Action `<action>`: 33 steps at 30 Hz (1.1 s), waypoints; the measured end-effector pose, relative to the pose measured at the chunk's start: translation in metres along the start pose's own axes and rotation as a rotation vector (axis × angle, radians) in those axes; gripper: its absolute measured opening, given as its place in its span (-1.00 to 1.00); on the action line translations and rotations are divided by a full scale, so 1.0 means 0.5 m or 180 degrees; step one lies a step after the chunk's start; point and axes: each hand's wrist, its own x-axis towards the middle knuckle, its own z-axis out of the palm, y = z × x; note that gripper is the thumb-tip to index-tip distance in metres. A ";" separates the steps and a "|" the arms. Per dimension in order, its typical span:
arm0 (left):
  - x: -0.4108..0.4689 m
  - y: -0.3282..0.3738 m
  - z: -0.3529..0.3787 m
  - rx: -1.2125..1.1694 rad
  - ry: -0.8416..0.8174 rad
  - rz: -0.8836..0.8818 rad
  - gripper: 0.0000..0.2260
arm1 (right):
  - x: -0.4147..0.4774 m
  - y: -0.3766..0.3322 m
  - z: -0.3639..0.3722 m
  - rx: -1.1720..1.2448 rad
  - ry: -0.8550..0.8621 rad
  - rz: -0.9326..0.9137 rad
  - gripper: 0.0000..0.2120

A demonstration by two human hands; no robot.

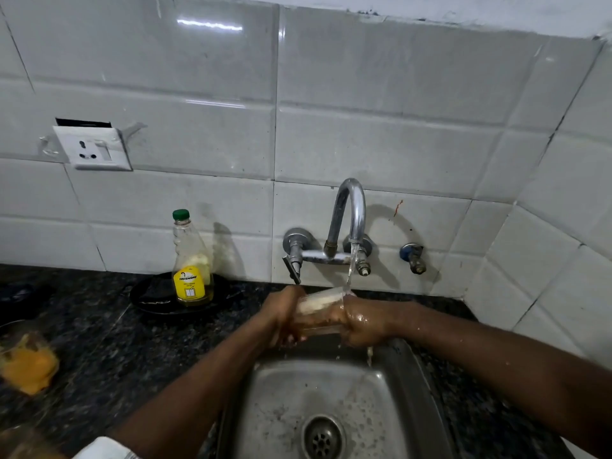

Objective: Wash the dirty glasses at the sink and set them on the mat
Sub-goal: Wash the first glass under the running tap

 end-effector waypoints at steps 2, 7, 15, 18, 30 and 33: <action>-0.009 0.006 -0.007 -0.0073 -0.0504 -0.0458 -0.70 | -0.002 0.003 0.001 -0.0258 -0.0022 -0.0042 -0.53; -0.013 -0.014 0.008 -0.0657 0.0395 0.1260 -0.78 | -0.004 0.010 -0.025 0.0759 -0.0035 0.0351 -0.46; -0.010 0.003 0.009 -0.0699 0.0133 0.0371 -0.71 | 0.002 0.018 -0.033 0.0327 -0.0021 0.0134 -0.61; -0.017 -0.005 0.027 -0.0469 0.0751 0.1280 -0.71 | 0.001 0.021 -0.044 0.0953 0.0113 0.0268 -0.61; -0.011 -0.002 0.024 -0.0324 0.1179 0.1128 -0.68 | 0.005 0.010 -0.024 0.0755 0.0151 0.0246 -0.45; -0.017 0.013 0.018 -0.0233 0.0571 0.0013 -0.65 | 0.001 0.007 -0.012 0.0194 -0.0039 0.0100 -0.41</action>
